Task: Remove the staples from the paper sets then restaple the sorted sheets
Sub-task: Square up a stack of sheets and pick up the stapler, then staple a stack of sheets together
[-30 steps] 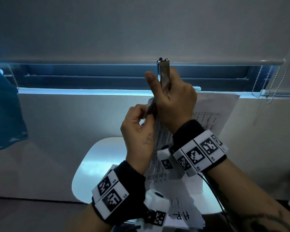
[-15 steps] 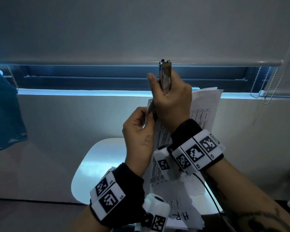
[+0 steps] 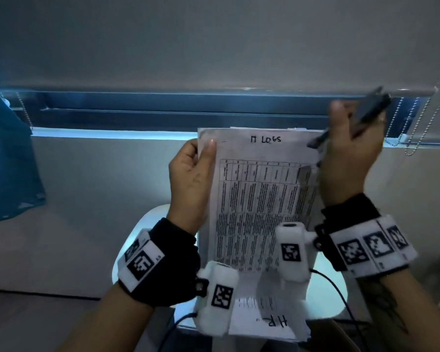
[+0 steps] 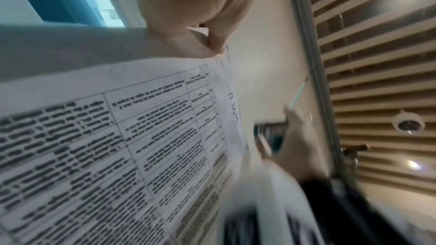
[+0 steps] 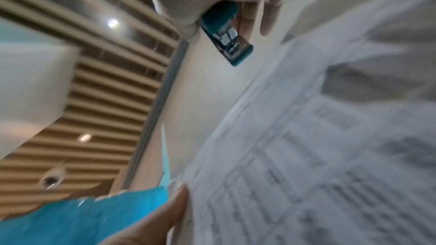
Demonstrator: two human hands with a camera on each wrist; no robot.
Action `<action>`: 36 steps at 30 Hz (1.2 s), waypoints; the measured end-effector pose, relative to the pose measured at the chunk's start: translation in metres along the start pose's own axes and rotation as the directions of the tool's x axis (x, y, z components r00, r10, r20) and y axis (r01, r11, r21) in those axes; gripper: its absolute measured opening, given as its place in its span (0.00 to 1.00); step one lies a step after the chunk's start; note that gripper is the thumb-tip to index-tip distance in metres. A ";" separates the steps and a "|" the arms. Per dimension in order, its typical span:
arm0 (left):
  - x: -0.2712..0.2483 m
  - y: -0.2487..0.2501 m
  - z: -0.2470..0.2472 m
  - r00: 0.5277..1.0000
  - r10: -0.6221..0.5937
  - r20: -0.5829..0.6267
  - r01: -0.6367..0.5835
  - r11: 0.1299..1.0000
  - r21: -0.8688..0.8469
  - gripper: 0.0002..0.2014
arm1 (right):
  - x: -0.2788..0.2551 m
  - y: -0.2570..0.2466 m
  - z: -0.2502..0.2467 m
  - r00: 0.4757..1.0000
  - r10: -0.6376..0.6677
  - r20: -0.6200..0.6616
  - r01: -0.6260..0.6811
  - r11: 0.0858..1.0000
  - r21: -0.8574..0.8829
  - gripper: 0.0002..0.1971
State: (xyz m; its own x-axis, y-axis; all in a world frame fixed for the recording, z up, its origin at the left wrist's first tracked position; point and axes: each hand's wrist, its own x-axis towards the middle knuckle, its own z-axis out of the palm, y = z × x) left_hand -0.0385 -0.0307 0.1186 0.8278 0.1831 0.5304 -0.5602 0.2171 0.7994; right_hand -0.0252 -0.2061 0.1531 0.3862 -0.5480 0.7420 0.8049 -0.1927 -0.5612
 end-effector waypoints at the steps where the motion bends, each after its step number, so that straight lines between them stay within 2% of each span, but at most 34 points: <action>1: 0.004 0.001 -0.003 0.999 -0.034 0.010 0.034 0.998 -0.062 0.04 | -0.005 0.010 -0.015 0.999 0.050 -0.008 -0.050 0.998 -0.041 0.13; 3: 0.011 0.003 -0.010 0.997 -0.072 0.019 0.073 0.990 -0.122 0.04 | -0.020 0.029 -0.043 0.990 0.143 0.015 -0.140 0.980 -0.144 0.11; 5: 0.019 0.006 -0.017 0.993 -0.113 0.026 0.115 0.989 -0.094 0.04 | -0.032 0.044 -0.064 0.965 0.252 0.071 -0.233 0.951 -0.201 0.16; 7: 0.028 0.008 -0.022 0.985 -0.174 0.018 0.175 0.983 -0.051 0.04 | -0.039 0.052 -0.072 0.886 0.425 0.187 -0.389 0.899 -0.200 0.23; 9: 0.040 0.012 -0.027 0.967 -0.254 -0.003 0.253 0.967 -0.041 0.04 | -0.042 0.054 -0.073 0.783 0.542 0.307 -0.508 0.841 -0.187 0.17; 11: 0.051 0.014 -0.032 0.940 -0.340 -0.019 0.338 0.939 -0.064 0.04 | -0.041 0.053 -0.069 0.724 0.581 0.373 -0.544 0.813 -0.210 0.10; 15: 0.067 0.009 -0.050 0.889 -0.458 0.023 0.458 0.887 -0.057 0.05 | -0.039 0.055 -0.054 0.658 0.622 0.424 -0.601 0.773 -0.201 0.14; 17: 0.065 0.001 -0.069 0.846 -0.522 0.104 0.524 0.852 0.008 0.11 | -0.039 0.059 -0.044 0.655 0.650 0.385 -0.646 0.746 -0.163 0.17; 20: 0.040 -0.026 -0.110 0.717 -0.656 0.237 0.582 0.750 0.314 0.27 | -0.044 0.068 -0.030 0.635 0.704 0.320 -0.710 0.694 -0.119 0.17; 21: 0.029 -0.036 -0.120 0.684 -0.693 0.227 0.579 0.706 0.408 0.28 | -0.048 0.072 -0.024 0.612 0.725 0.315 -0.727 0.673 -0.135 0.17; 22: 0.019 -0.045 -0.129 0.687 -0.702 0.188 0.564 0.678 0.471 0.24 | -0.052 0.076 -0.019 0.585 0.745 0.319 -0.739 0.653 -0.169 0.16; 24: 0.010 -0.057 -0.144 0.737 -0.674 0.052 0.559 0.650 0.514 0.10 | -0.063 0.087 -0.008 0.528 0.775 0.347 -0.730 0.623 -0.281 0.13; 26: 0.014 -0.069 -0.171 0.740 -0.668 -0.083 0.595 0.591 0.544 0.05 | -0.072 0.101 -0.005 0.491 0.798 0.351 -0.663 0.603 -0.444 0.12; 27: 0.018 -0.074 -0.187 0.719 -0.681 -0.138 0.622 0.544 0.563 0.03 | -0.075 0.108 -0.008 0.475 0.815 0.332 -0.619 0.578 -0.532 0.13; 28: 0.020 -0.083 -0.205 0.679 -0.711 -0.185 0.658 0.476 0.584 0.02 | -0.077 0.114 -0.013 0.449 0.840 0.304 -0.581 0.533 -0.615 0.14; 30: 0.017 -0.104 -0.234 0.555 -0.789 -0.263 0.721 0.299 0.625 0.02 | -0.085 0.128 -0.031 0.368 0.902 0.226 -0.512 0.400 -0.760 0.13; 31: 0.012 -0.115 -0.242 0.505 -0.816 -0.281 0.733 0.234 0.639 0.03 | -0.091 0.133 -0.041 0.332 0.927 0.177 -0.471 0.325 -0.820 0.12; 32: 0.006 -0.123 -0.242 0.464 -0.837 -0.289 0.742 0.189 0.643 0.03 | -0.097 0.138 -0.050 0.319 0.939 0.129 -0.424 0.263 -0.867 0.11; 34: -0.006 -0.133 -0.231 0.423 -0.863 -0.278 0.752 0.163 0.639 0.06 | -0.110 0.146 -0.065 0.310 0.947 0.082 -0.281 0.174 -0.944 0.10; 36: -0.011 -0.143 -0.223 0.447 -0.855 -0.264 0.752 0.199 0.629 0.08 | -0.119 0.149 -0.072 0.289 0.955 0.068 -0.152 0.116 -0.982 0.09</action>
State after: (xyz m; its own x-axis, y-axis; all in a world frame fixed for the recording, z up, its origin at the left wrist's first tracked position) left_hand 0.0254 0.1507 -0.0642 0.8408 0.1491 -0.5204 0.5301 -0.4219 0.7355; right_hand 0.0164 -0.2279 -0.0450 0.9110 -0.2865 -0.2966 -0.4072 -0.7382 -0.5378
